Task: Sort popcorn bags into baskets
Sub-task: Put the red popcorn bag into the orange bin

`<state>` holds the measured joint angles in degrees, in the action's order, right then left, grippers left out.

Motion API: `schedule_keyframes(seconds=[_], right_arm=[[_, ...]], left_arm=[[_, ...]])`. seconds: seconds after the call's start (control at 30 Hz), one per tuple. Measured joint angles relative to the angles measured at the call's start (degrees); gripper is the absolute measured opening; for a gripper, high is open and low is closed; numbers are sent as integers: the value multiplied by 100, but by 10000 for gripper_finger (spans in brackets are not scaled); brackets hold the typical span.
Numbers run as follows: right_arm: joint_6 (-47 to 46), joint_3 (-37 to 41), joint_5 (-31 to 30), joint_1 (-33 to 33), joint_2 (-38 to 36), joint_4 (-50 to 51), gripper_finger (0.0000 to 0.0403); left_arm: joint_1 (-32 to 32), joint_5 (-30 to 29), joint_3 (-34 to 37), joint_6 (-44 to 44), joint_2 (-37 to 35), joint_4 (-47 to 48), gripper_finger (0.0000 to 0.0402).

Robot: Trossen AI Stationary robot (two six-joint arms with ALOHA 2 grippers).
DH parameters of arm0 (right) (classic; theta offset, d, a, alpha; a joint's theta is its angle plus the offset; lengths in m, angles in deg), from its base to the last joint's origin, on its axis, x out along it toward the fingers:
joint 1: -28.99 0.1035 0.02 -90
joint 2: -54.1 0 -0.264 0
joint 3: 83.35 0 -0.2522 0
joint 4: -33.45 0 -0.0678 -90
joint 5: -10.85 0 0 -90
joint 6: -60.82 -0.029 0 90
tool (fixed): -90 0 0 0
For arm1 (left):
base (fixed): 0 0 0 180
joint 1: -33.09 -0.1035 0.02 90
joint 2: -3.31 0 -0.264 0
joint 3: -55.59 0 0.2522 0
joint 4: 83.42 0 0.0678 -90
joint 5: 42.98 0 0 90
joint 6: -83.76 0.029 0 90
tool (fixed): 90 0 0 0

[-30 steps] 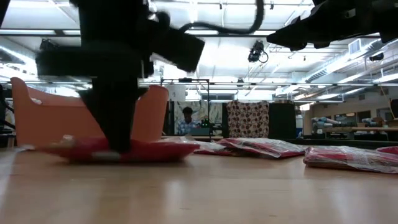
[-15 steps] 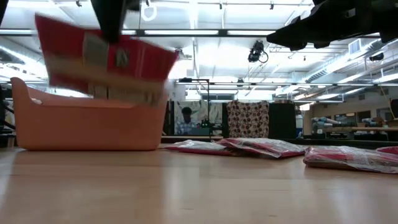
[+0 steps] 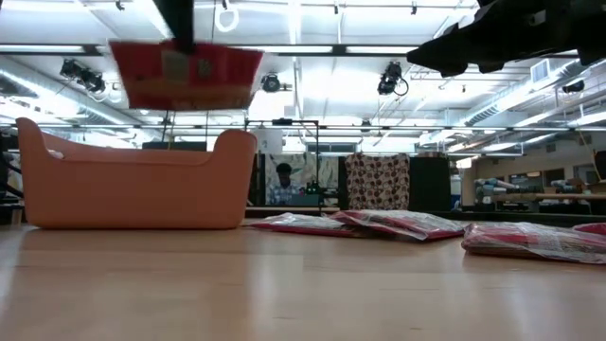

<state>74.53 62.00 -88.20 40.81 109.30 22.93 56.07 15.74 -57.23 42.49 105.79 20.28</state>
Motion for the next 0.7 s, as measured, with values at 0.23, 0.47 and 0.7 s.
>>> schedule_keyframes(seconds=[0.23,0.47,0.7], right_arm=[[0,0,15,0,0,1,187],[0,0,15,0,0,-4,187],[13,0,15,0,0,-6,187]], left_arm=[[-200,-9,1180,605,-61,1,7],[-559,-19,2289,784,-60,-1,14],[-730,-16,2895,1348,-62,-742,20]])
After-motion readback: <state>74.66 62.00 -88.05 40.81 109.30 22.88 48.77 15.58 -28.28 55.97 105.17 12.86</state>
